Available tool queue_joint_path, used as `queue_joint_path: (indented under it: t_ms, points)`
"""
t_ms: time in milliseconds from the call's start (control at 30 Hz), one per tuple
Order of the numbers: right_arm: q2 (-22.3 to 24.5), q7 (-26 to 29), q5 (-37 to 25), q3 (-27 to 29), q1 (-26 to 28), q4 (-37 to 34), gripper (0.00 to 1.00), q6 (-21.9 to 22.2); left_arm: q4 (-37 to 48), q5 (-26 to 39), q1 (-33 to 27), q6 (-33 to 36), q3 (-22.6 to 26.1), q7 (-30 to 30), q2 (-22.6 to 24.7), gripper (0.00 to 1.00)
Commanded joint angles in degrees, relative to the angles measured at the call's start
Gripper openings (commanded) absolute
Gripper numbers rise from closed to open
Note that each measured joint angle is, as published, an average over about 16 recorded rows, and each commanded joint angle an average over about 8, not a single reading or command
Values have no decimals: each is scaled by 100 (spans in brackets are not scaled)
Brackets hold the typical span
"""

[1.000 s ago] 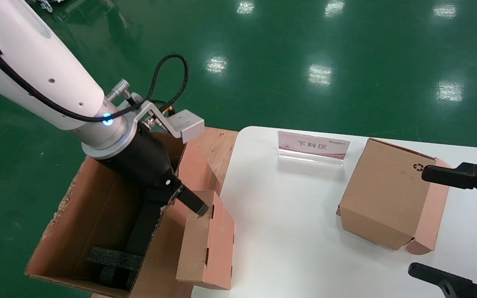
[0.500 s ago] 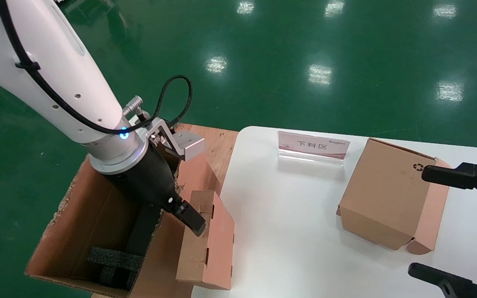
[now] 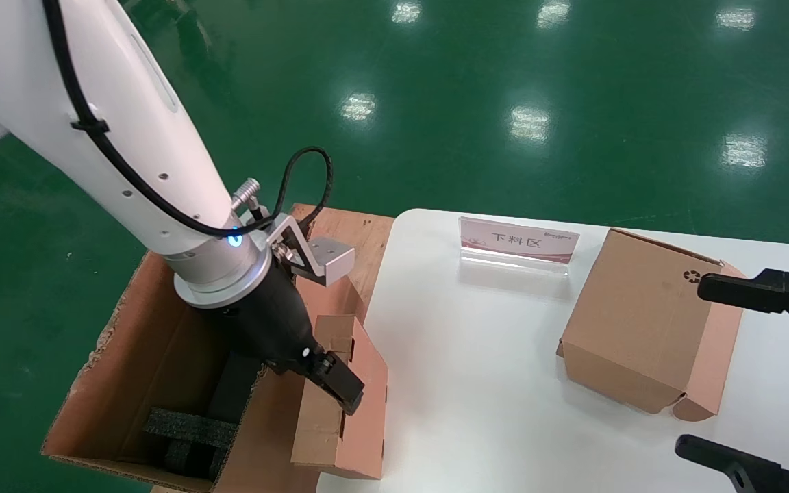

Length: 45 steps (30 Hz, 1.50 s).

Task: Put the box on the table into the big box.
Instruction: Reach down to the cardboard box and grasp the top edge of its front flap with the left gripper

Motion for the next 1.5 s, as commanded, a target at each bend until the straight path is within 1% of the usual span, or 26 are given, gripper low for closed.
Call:
queue_joint_path:
  t_ms: [33,600,967,1000,1233,1267,1500]
  points:
    - [0,0,0,0,0,0,100,0,15,-15,26,-28,17,-64,29,100]
    - [0,0,0,0,0,0,100,0,66,136,227,-191,221,-546,291,100]
    - [0,0,0,0,0,0,100,0,66,258,332,-236,333,-727,420,100]
    - [0,0,0,0,0,0,100,0,65,266,340,-239,340,-737,429,92]
    - [0,0,0,0,0,0,100,0,64,308,382,-257,378,-791,475,4]
    - [0,0,0,0,0,0,100,0,64,312,387,-258,381,-797,480,0]
    - [0,0,0,0,0,0,100,0,64,329,404,-266,396,-819,498,0]
